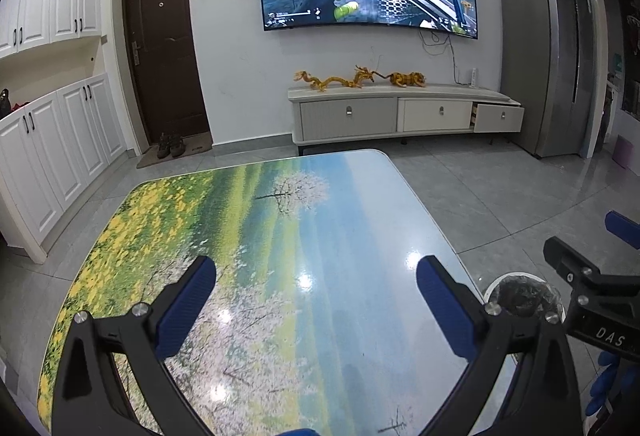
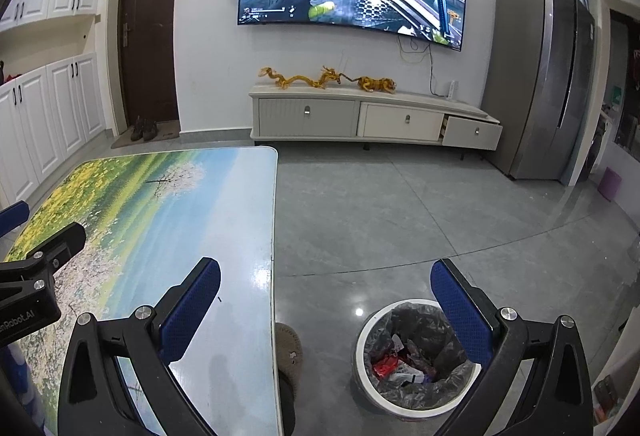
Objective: Collect trash
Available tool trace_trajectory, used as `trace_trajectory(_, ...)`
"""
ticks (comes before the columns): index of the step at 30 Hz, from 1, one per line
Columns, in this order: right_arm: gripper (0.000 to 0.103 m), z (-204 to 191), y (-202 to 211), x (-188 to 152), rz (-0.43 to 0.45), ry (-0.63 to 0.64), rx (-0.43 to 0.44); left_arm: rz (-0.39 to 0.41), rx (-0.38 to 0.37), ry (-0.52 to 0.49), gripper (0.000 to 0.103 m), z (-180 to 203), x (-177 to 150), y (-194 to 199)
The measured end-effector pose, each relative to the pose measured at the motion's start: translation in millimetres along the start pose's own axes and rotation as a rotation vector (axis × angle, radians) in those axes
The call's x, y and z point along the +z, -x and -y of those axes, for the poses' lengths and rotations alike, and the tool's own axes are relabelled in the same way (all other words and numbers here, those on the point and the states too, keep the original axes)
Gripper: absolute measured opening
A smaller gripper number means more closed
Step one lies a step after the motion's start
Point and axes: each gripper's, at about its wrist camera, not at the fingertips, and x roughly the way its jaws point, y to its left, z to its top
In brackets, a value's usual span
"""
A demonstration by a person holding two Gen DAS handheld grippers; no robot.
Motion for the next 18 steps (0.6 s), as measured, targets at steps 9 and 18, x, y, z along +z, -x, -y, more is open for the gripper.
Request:
trace_trajectory(9,0.103,2.8,-20.3,-0.5,-0.039,-0.015,-0.021,-0.034,-0.016,-0.013,0.101,1.8,2.7,-28.8)
trace_trajectory(18,0.103,4.1,-35.3,-1.3,-0.067,-0.020,-0.031,-0.045,-0.021,-0.023,0.101,3.9,5.5,-46.2)
